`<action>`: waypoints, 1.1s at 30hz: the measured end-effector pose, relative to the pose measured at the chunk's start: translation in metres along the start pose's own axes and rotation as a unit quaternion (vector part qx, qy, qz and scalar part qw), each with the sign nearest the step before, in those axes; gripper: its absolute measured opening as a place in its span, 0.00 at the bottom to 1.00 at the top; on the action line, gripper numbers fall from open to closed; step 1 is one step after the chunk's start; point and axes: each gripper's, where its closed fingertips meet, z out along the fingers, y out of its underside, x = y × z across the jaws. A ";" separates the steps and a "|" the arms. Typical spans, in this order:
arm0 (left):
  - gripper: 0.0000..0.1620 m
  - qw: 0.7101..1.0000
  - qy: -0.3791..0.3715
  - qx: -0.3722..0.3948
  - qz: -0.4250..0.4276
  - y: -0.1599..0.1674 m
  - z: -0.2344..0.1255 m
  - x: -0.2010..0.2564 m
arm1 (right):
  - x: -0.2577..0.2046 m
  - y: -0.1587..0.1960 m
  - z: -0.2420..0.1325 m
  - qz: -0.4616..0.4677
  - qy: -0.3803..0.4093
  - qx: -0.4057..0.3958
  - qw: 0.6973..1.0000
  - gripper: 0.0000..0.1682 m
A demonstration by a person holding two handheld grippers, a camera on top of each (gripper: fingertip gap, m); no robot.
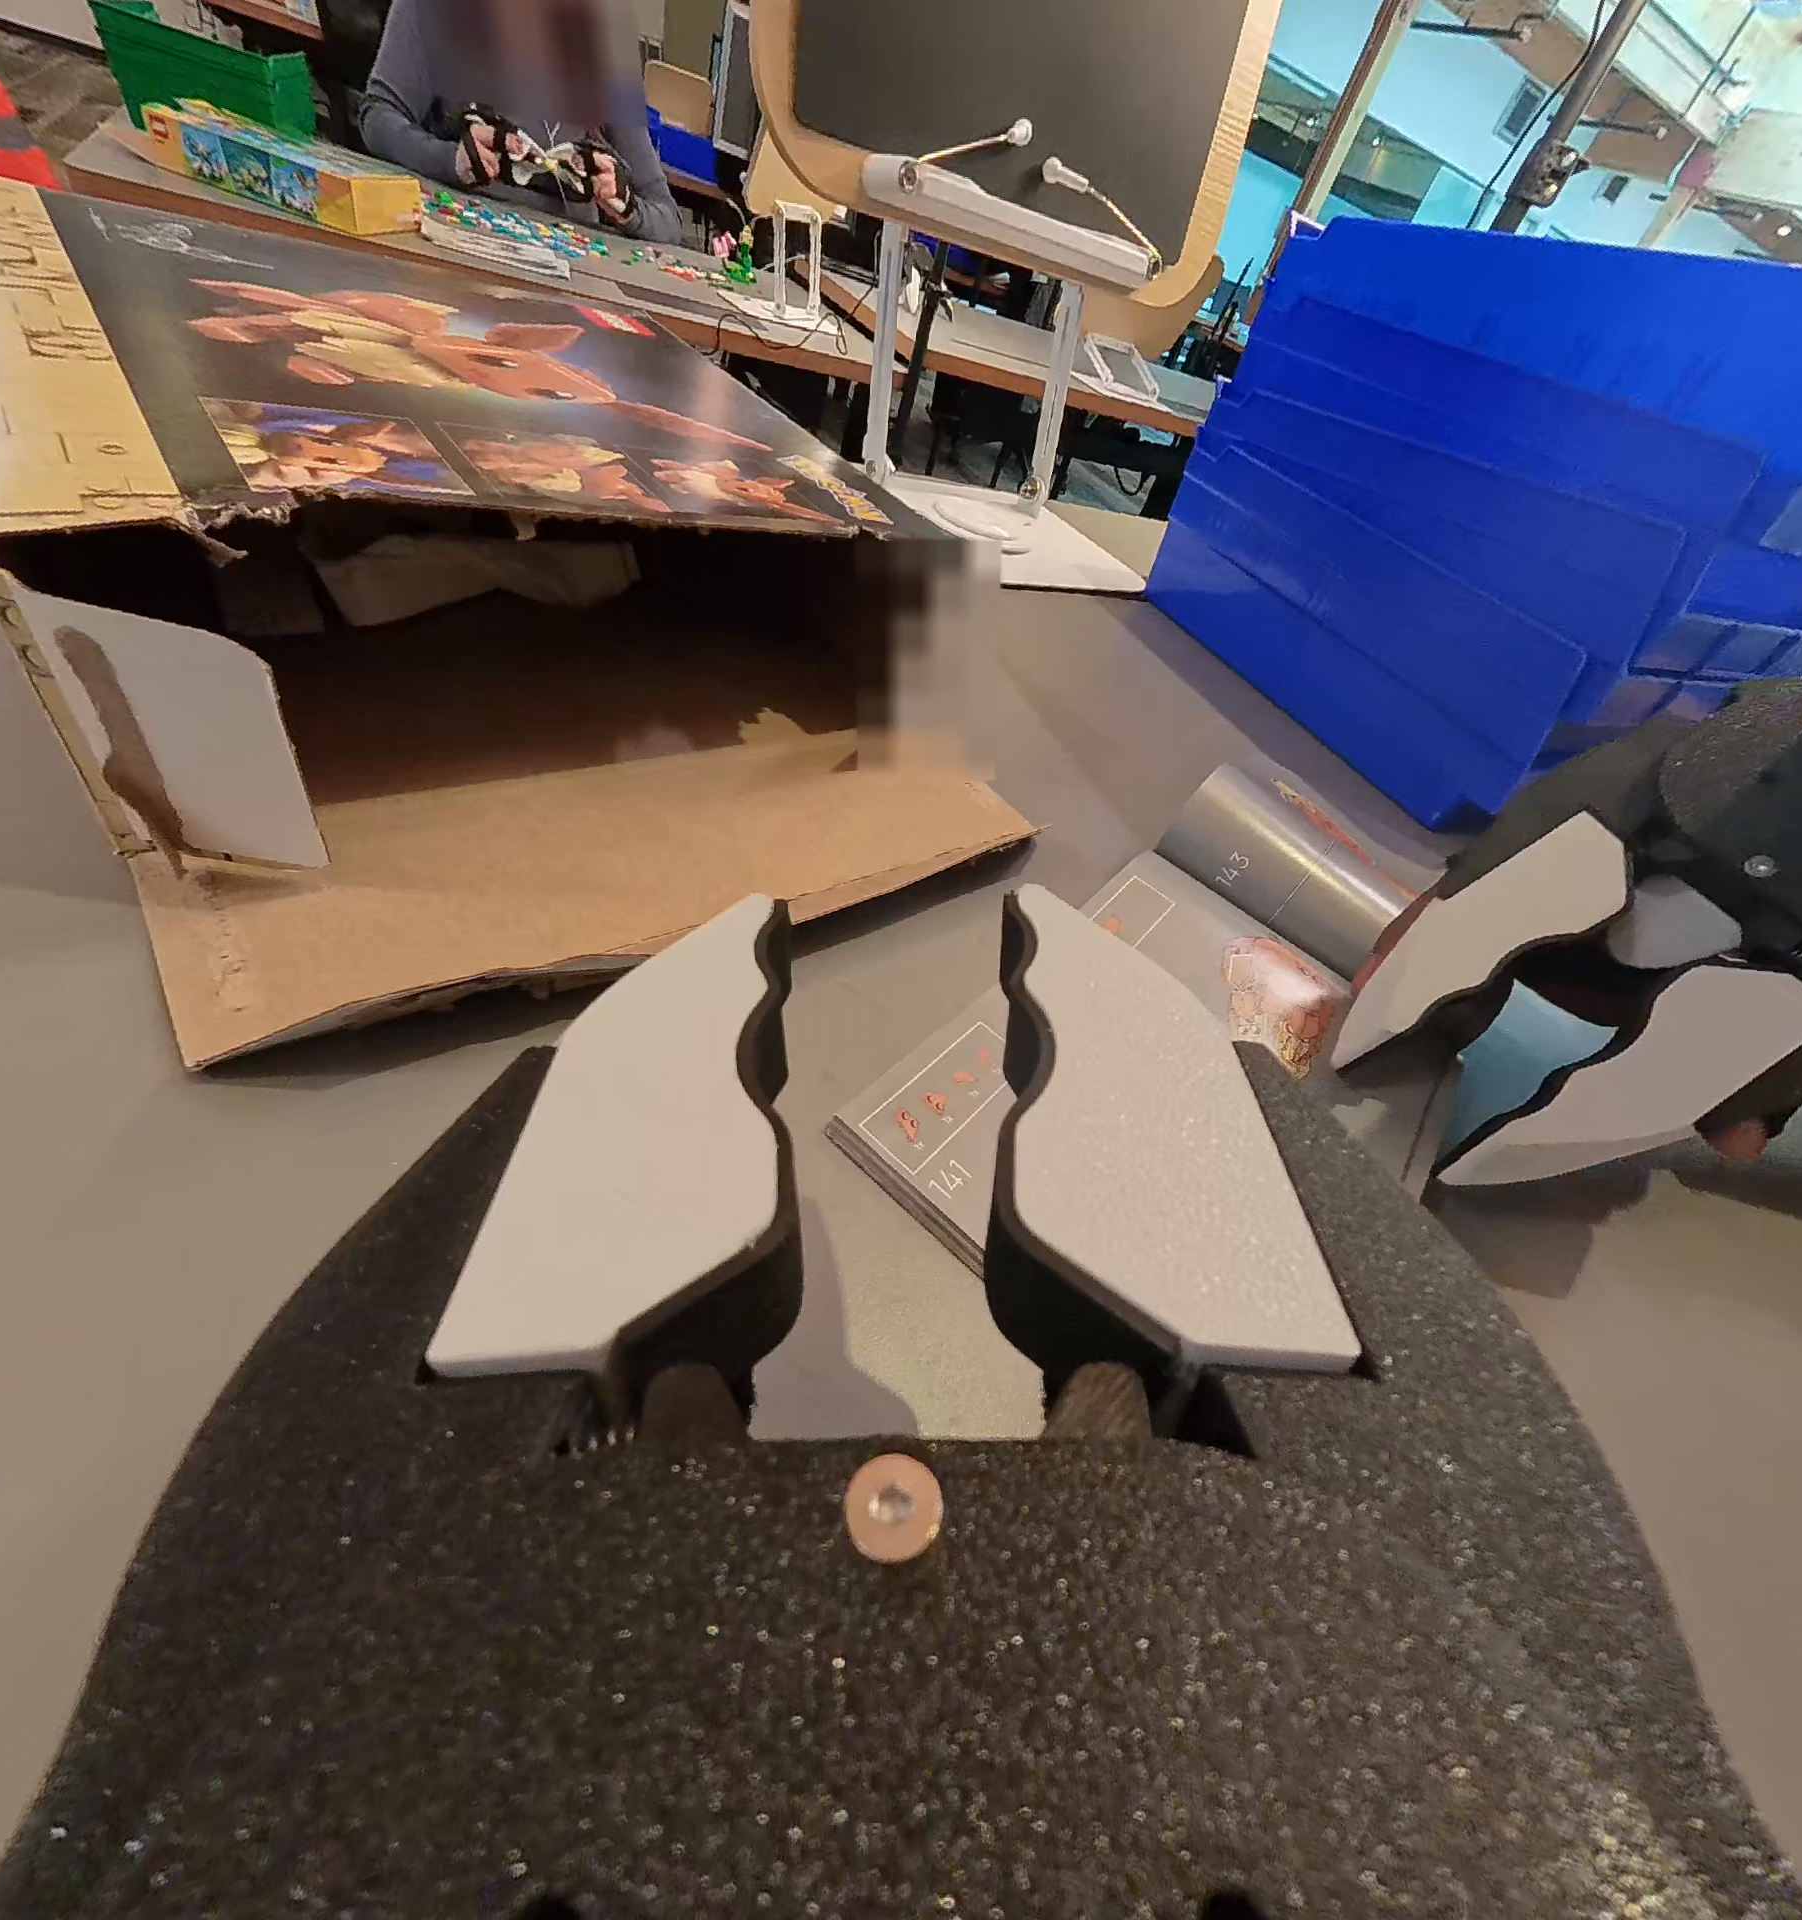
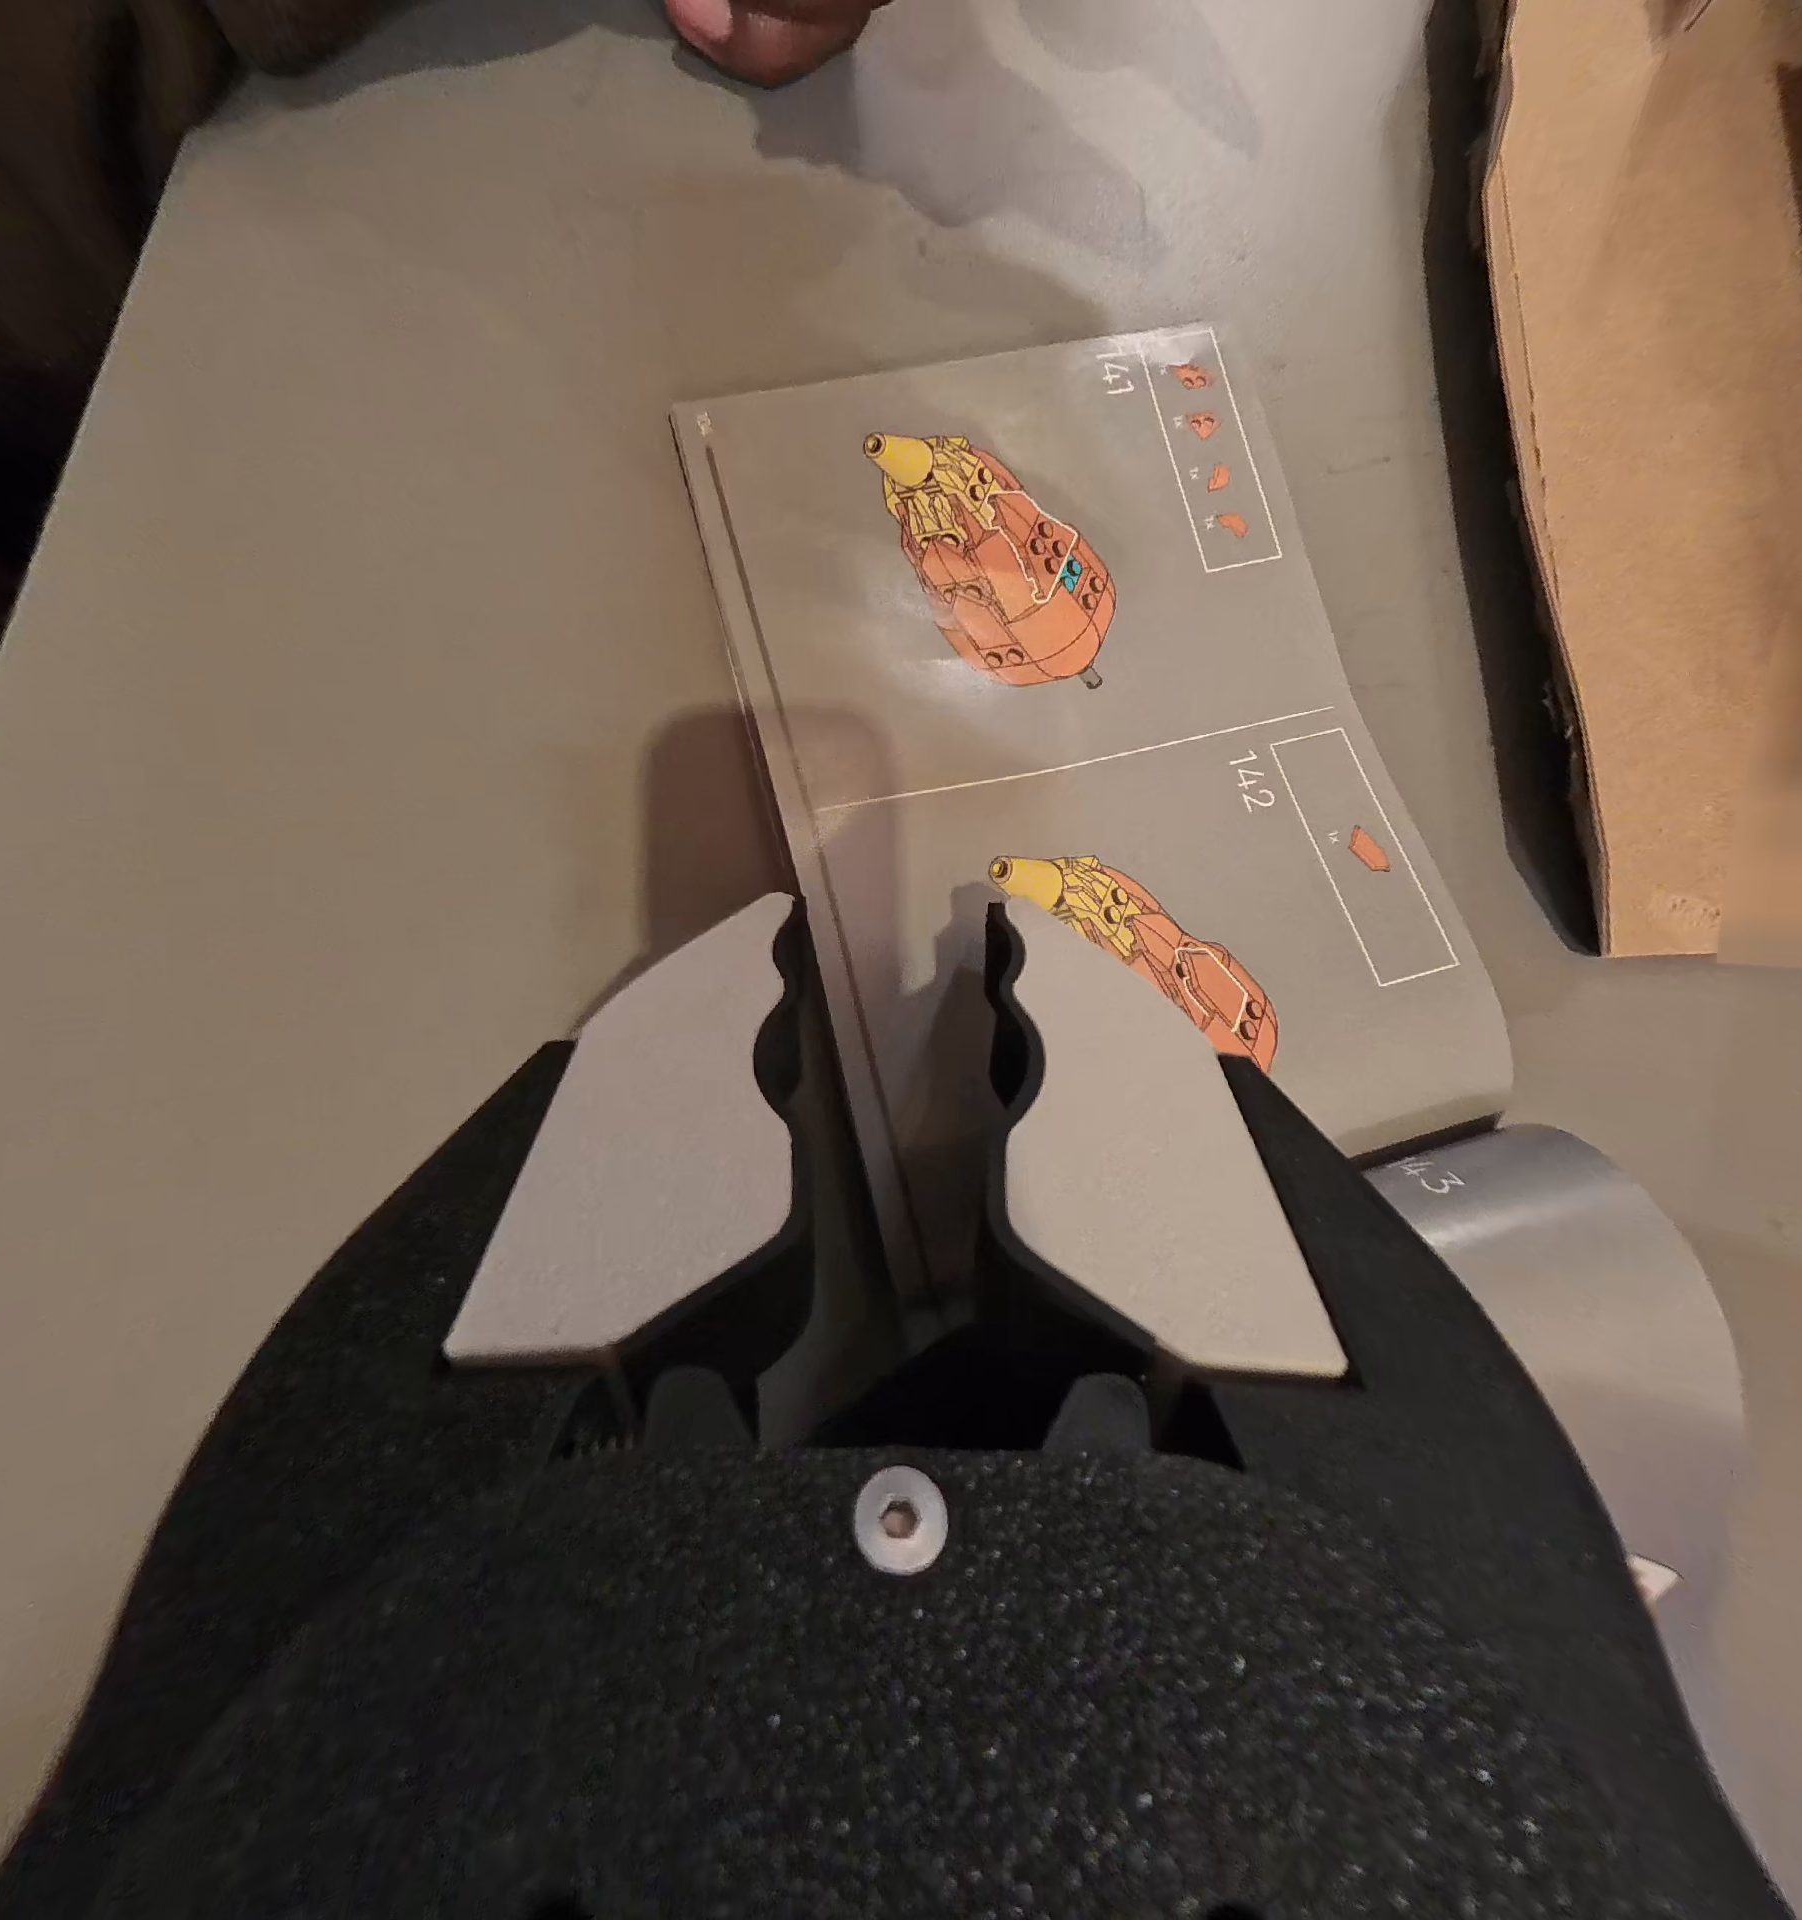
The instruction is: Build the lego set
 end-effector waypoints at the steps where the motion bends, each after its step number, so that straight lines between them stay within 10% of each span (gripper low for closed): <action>1: 0.24 1.000 0.000 0.001 0.001 0.000 0.000 0.000 | 0.001 0.000 -0.002 -0.003 0.003 -0.001 1.000 0.19; 33: 0.24 1.000 0.002 0.027 -0.010 -0.005 -0.006 -0.001 | 0.079 -0.020 0.044 0.014 -0.046 -0.087 0.995 0.23</action>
